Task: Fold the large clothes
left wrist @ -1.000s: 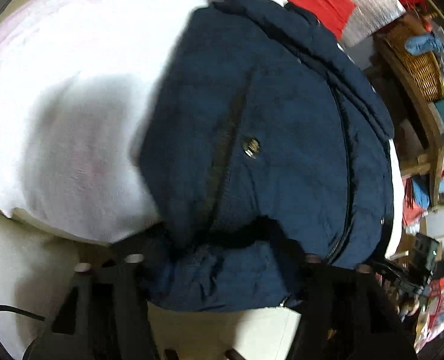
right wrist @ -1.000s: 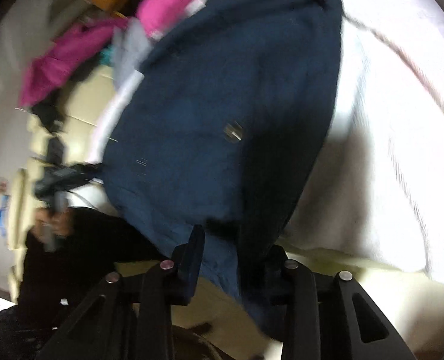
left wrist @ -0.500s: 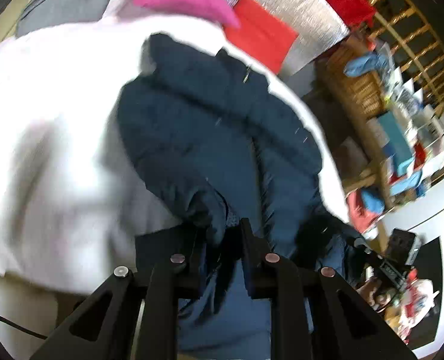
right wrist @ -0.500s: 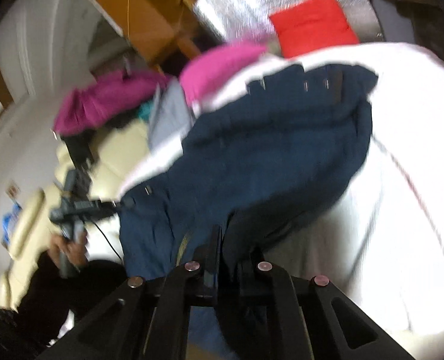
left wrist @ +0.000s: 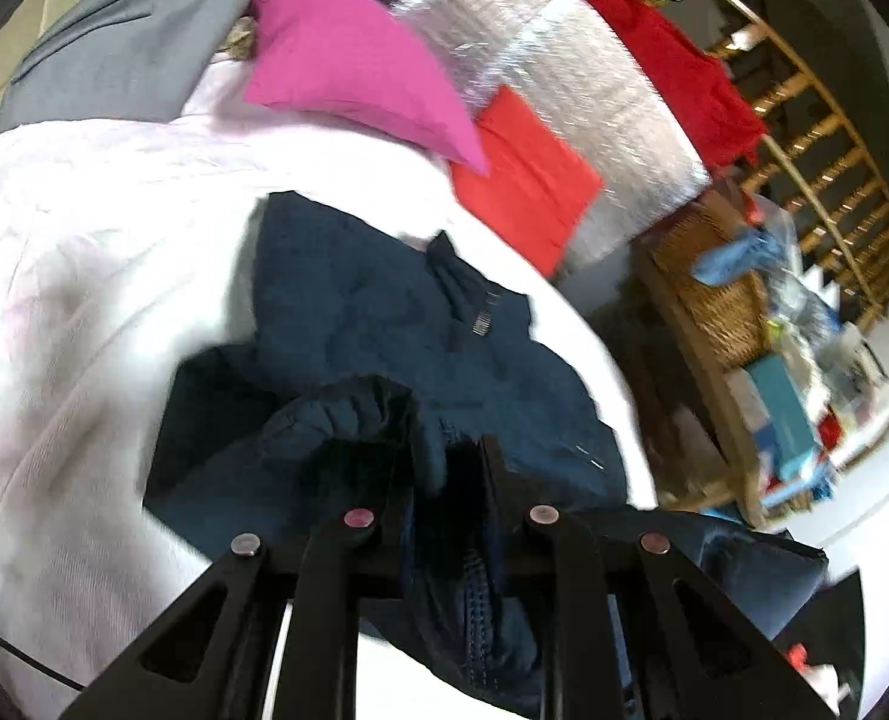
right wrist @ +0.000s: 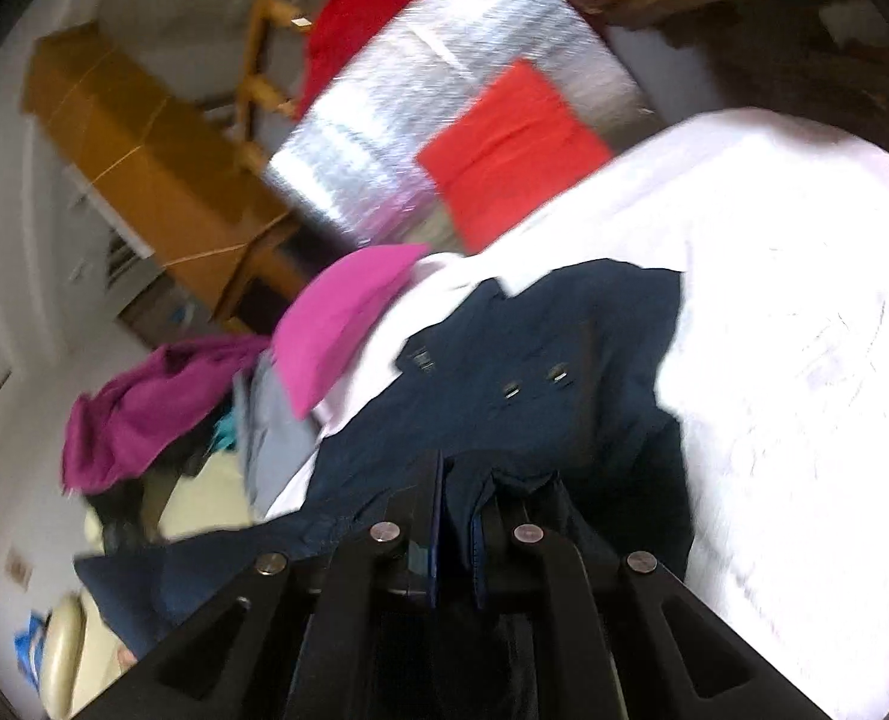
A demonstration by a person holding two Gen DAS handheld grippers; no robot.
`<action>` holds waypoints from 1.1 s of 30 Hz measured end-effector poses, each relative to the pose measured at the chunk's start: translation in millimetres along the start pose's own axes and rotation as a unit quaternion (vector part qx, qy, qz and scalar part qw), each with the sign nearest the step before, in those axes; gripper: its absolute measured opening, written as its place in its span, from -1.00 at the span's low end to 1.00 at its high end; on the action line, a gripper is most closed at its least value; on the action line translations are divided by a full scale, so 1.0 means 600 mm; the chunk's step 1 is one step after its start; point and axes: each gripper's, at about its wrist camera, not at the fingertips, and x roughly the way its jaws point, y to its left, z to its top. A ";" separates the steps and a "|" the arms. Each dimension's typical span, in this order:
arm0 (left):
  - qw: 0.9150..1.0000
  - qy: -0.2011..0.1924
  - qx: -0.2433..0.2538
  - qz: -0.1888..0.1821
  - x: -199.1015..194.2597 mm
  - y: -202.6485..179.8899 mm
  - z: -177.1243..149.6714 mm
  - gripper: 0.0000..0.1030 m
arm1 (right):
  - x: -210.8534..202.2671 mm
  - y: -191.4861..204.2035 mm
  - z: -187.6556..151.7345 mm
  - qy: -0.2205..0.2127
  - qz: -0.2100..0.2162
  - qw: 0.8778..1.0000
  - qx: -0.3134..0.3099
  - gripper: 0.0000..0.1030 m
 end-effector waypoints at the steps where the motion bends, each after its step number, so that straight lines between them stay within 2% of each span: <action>1: 1.000 0.003 -0.006 0.006 0.013 0.009 0.002 -0.63 | 0.020 -0.011 0.004 0.008 -0.015 1.000 0.010 -0.84; 4: 0.999 0.023 -0.049 0.003 0.043 0.061 -0.001 -0.60 | 0.066 -0.046 0.002 0.042 -0.036 0.997 0.050 -0.84; 7: 0.998 0.028 -0.063 -0.003 0.055 0.081 0.001 -0.60 | 0.078 -0.060 0.008 0.052 -0.012 0.995 0.080 -0.77; 12: 0.998 0.024 -0.050 -0.025 0.056 0.068 0.022 -0.60 | 0.081 -0.070 0.013 0.069 0.021 0.991 0.114 -0.72; 15: 0.996 0.027 -0.068 -0.041 0.066 0.073 0.036 -0.61 | 0.084 -0.074 0.016 0.100 0.032 0.987 0.126 -0.71; 19: 0.995 0.020 -0.083 -0.054 0.089 0.073 0.066 -0.61 | 0.073 -0.055 0.035 0.062 0.030 0.994 0.089 -0.78; 23: 0.993 -0.010 -0.086 -0.074 0.095 0.062 0.106 -0.61 | 0.078 -0.041 0.064 0.019 0.032 0.996 0.086 -0.81; 26: 0.993 -0.030 -0.084 -0.079 0.101 0.064 0.132 -0.62 | 0.093 -0.045 0.092 -0.017 0.051 0.993 0.102 -0.82; 33: 0.993 -0.039 -0.097 -0.057 0.142 0.095 0.192 -0.63 | 0.193 -0.048 0.149 -0.028 0.041 0.992 0.116 -0.82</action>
